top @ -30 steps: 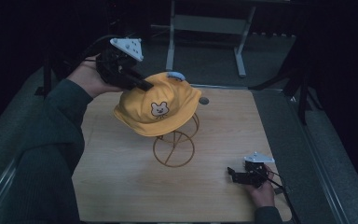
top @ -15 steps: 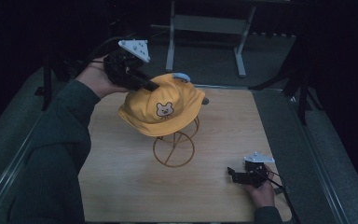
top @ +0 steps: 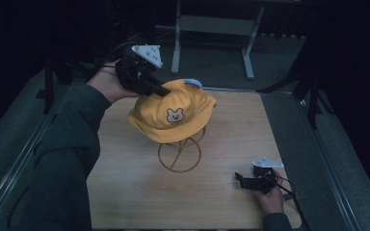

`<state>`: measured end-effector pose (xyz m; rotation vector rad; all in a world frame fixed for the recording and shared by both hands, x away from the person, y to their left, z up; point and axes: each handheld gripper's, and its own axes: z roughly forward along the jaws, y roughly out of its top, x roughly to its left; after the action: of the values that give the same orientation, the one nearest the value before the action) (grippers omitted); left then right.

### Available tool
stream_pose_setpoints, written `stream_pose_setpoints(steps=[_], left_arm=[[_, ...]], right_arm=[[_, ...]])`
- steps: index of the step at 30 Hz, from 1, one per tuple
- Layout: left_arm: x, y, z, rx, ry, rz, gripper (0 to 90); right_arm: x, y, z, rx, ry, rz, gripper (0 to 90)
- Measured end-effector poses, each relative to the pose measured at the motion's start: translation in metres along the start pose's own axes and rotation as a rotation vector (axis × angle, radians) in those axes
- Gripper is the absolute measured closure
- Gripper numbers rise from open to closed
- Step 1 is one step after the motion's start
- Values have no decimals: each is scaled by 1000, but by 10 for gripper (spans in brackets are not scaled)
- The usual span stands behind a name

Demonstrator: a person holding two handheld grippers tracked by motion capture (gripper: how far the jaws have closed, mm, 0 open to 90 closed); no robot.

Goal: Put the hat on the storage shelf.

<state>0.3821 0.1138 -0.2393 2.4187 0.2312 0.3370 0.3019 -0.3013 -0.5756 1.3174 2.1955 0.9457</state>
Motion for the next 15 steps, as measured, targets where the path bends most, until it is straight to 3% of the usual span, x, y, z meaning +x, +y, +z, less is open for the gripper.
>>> stream_pose_setpoints(steps=[9, 15], left_arm=[[1, 4, 17, -6, -9, 0, 812], [1, 7, 31, 15, -5, -2, 787]], right_arm=[[0, 0, 0, 2, 0, -3, 127], [0, 0, 0, 2, 0, -3, 127]])
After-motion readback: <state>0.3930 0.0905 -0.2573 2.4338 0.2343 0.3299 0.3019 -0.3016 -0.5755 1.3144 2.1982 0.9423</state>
